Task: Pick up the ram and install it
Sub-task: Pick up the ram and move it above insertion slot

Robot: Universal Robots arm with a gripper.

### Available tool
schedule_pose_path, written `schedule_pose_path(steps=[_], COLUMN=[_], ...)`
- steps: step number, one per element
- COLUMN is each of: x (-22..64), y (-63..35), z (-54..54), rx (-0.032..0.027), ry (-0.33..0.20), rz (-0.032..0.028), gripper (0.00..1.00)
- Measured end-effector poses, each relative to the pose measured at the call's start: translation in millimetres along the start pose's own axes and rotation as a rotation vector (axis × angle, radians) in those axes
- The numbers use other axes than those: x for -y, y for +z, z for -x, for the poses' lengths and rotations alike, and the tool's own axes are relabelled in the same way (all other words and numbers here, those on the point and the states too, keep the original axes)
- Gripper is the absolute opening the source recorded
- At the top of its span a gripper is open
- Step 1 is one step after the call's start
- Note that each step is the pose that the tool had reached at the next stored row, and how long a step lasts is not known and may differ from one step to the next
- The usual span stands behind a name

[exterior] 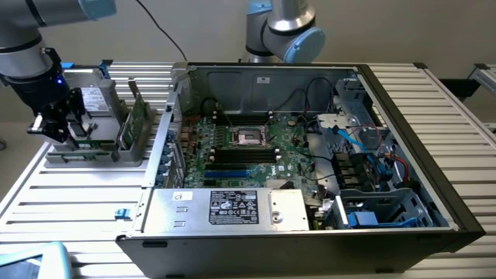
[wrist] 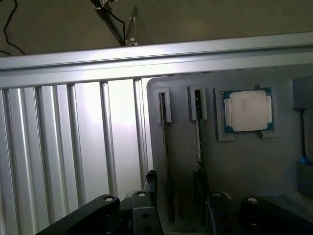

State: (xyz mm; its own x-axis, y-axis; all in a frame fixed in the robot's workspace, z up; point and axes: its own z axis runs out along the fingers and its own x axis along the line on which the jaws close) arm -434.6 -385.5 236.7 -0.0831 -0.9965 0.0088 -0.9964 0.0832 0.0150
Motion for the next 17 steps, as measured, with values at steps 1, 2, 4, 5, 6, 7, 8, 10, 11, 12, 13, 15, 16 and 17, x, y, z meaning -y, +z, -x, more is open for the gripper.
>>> schedule_pose_path(steps=[1,2,4,5,6,7,8,10,11,12,13,15,16,17], x=[0.0,0.1,0.2,0.2,0.2,0.4,0.5,1.1,1.9,3.0,3.8,3.9,4.0,4.0], y=[1.9,3.7,7.4,9.0,11.0,12.8,14.5,18.2,20.0,21.8,23.6,27.1,28.9,30.7], z=[-0.2,-0.5,-0.9,-1.0,-1.1,-1.5,-2.1,-2.8,-3.0,-3.0,-2.9,-2.8,-2.8,-2.9], rx=[0.0001,0.0001,0.0001,0.0001,0.0000,0.0000,0.0000,0.0001,0.0001,0.0000,0.0001,0.0001,0.0004,0.0006], ry=[0.000,0.000,0.000,0.000,0.000,0.000,0.000,0.000,0.000,0.000,0.000,0.000,0.000,0.000], rz=[-0.0001,-0.0001,-0.0001,-0.0001,0.0000,0.0000,0.0000,0.0000,-0.0001,0.0000,0.0000,-0.0001,0.0000,0.0000], gripper=[0.43,0.43,0.43,0.43,0.43,0.43,0.43,0.43,0.43,0.43,0.43,0.43,0.43,0.43])
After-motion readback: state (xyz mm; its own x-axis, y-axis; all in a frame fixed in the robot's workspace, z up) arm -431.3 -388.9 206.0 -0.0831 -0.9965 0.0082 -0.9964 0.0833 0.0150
